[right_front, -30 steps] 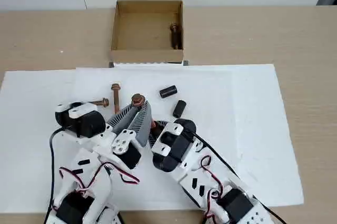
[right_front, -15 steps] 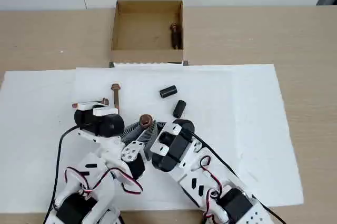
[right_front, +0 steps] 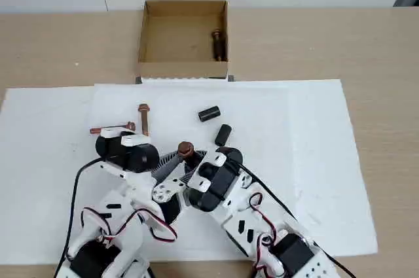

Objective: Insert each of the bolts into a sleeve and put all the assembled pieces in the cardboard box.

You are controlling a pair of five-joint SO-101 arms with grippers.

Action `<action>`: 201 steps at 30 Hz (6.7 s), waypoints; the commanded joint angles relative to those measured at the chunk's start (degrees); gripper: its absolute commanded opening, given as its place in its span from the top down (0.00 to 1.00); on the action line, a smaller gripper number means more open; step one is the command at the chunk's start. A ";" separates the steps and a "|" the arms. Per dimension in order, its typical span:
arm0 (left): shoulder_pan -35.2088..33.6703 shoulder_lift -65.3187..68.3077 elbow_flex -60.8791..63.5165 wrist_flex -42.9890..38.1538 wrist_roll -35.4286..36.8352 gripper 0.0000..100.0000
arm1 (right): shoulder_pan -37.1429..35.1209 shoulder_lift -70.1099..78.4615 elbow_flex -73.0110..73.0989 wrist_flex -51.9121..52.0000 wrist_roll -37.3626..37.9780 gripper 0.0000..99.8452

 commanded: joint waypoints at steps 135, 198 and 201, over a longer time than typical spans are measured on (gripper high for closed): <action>-30.24 -0.35 16.31 -6.68 -22.07 0.99 | 22.02 130.33 -122.37 4.09 17.05 1.00; -34.90 -0.35 16.31 -6.77 -22.24 0.99 | 13.67 103.34 -77.89 45.49 23.56 0.94; -34.90 -0.35 16.31 -6.77 -22.24 0.99 | 13.67 104.40 -77.89 43.47 23.56 0.87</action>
